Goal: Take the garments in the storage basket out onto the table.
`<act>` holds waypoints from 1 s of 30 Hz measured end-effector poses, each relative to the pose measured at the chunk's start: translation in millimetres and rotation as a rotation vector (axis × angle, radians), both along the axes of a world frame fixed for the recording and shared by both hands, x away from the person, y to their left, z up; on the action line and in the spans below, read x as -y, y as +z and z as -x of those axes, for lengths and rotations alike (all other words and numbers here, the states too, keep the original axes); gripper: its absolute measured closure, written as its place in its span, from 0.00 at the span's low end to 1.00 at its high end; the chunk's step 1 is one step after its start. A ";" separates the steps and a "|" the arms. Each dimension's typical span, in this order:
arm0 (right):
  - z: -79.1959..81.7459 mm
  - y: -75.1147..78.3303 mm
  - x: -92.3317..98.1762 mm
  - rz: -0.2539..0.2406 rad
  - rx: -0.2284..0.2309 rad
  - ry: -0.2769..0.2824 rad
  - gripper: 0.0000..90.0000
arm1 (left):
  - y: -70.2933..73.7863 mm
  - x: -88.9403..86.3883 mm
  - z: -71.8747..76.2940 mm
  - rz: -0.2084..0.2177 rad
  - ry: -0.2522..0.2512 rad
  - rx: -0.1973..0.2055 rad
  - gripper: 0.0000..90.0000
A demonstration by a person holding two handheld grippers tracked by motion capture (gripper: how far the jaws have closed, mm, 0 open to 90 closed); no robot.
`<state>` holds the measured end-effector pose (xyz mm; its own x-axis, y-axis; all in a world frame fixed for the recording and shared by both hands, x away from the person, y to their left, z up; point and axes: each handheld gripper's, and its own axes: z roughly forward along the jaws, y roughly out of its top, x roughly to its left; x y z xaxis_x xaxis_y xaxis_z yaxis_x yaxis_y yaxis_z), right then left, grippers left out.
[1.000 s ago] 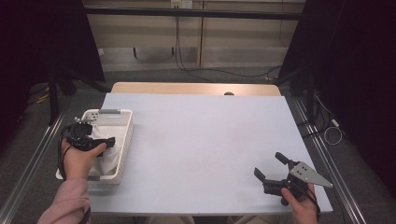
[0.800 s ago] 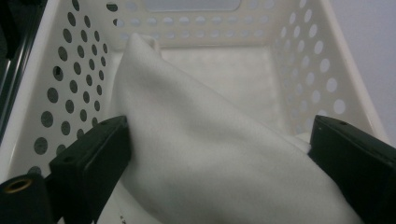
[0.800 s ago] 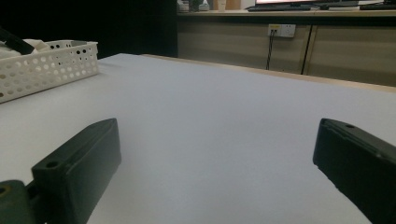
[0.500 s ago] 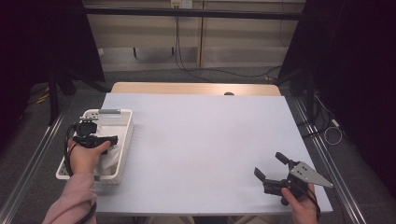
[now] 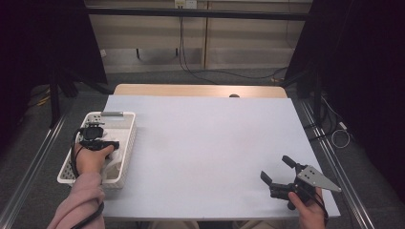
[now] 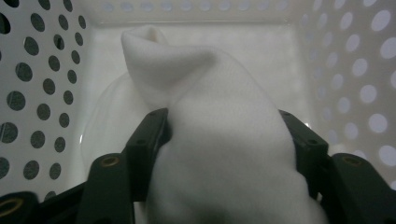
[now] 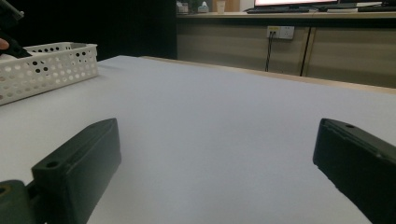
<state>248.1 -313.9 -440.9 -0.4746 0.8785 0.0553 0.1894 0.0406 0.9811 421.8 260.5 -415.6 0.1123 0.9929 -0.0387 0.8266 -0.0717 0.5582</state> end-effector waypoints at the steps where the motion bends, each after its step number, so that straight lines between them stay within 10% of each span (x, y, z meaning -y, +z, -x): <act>1: -0.2 -0.3 0.0 -0.003 -0.002 0.001 0.01 | 0.3 0.1 -0.3 -0.007 -0.005 -0.003 0.54; 9: 0.1 0.1 0.3 0.000 -0.002 -0.005 0.01 | 7.1 -5.6 -0.8 -0.019 -0.009 -0.025 0.68; 23: -0.3 0.0 0.1 -0.004 0.000 0.001 0.01 | 47.9 -18.2 4.8 0.069 0.004 0.056 0.70; 26: -0.3 -0.1 0.1 -0.002 -0.004 0.000 0.01 | 60.1 -23.6 5.1 0.032 -0.069 0.034 0.70; 30: -0.6 0.0 0.1 -0.003 0.001 0.004 0.01 | 68.4 -18.2 3.5 0.092 -0.020 0.083 0.70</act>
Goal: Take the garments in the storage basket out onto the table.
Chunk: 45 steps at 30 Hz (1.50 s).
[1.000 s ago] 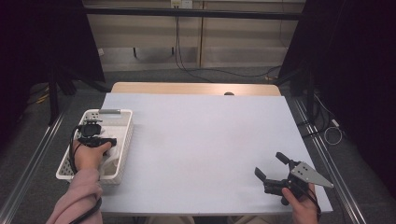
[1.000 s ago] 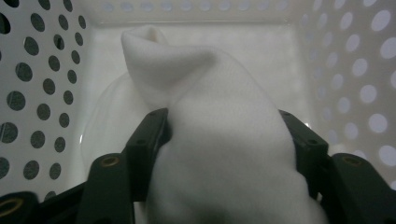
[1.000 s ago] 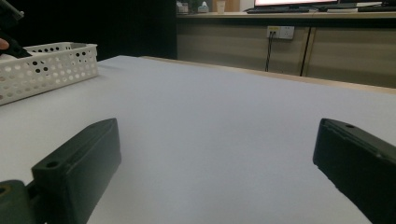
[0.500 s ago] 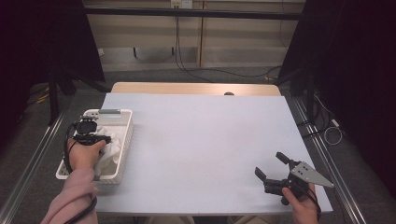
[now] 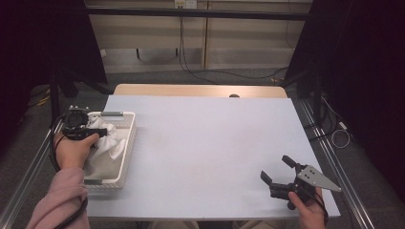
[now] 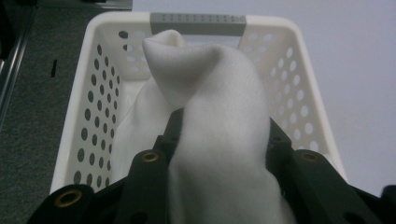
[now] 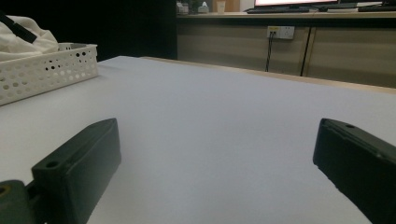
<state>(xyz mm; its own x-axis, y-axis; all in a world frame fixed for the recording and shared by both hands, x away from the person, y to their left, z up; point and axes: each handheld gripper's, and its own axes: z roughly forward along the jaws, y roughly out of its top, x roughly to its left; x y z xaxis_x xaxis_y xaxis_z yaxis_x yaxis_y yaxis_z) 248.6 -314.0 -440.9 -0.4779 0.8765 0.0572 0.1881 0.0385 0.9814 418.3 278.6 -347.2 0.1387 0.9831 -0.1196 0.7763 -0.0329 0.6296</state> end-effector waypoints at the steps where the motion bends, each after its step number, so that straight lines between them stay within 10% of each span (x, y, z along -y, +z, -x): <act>1: 0.1 0.0 0.0 0.000 -0.001 -0.001 0.01 | 2.5 0.1 -0.2 0.003 -0.001 0.003 0.70; 16: 0.4 0.3 -0.1 0.005 0.001 -0.001 0.01 | 37.4 15.0 -3.8 0.067 -0.025 0.088 0.70; 45: 0.1 -0.1 -0.8 0.013 -0.005 0.011 0.01 | 66.7 59.8 -10.0 0.074 -0.168 0.133 0.70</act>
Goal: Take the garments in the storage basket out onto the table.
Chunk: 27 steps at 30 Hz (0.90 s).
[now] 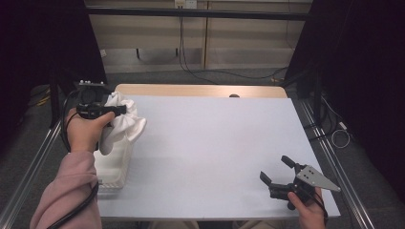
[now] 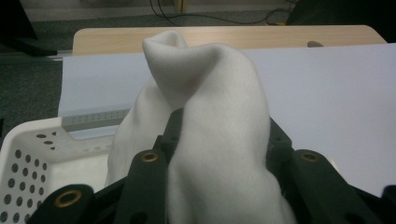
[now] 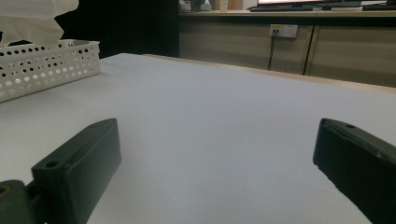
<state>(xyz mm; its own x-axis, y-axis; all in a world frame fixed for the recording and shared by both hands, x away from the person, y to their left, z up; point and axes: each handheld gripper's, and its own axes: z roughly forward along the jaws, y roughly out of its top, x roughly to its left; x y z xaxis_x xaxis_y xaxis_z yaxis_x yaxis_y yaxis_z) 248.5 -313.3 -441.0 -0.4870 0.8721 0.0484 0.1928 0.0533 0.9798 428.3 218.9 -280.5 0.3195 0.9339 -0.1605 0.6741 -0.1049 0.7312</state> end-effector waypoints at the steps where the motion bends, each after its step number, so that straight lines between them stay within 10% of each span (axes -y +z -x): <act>1: 0.0 0.0 0.0 0.000 0.000 -0.001 0.01 | 0.9 1.7 -0.3 -0.005 -0.007 0.009 0.70; 27: 0.1 0.1 -0.1 0.003 0.001 0.003 0.01 | 4.1 57.2 -8.1 -0.001 -0.124 0.009 0.70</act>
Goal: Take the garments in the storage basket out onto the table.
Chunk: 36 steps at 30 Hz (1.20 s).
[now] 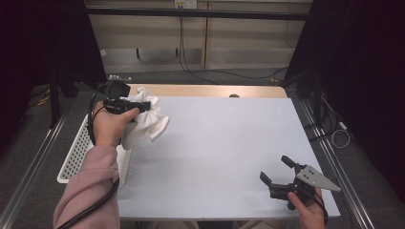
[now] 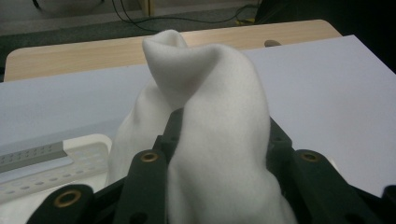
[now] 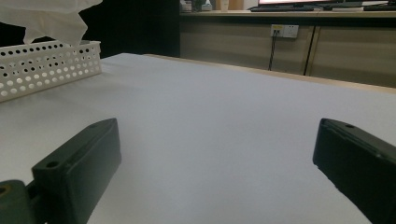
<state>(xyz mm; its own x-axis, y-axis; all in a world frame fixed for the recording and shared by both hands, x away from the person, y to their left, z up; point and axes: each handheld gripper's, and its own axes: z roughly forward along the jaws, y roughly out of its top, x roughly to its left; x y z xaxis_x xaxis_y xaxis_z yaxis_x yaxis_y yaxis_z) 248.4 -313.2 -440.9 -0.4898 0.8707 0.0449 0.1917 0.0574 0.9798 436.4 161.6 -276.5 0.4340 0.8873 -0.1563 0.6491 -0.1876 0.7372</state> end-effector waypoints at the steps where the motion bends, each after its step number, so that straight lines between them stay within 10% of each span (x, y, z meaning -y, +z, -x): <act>1: 0.0 0.0 -0.1 0.000 -0.001 0.000 0.01 | -0.6 1.6 0.0 0.006 -0.001 0.003 0.70; 36: -0.8 -0.4 0.3 -0.001 0.000 -0.002 0.01 | -23.0 68.5 -0.5 0.027 -0.127 0.009 0.69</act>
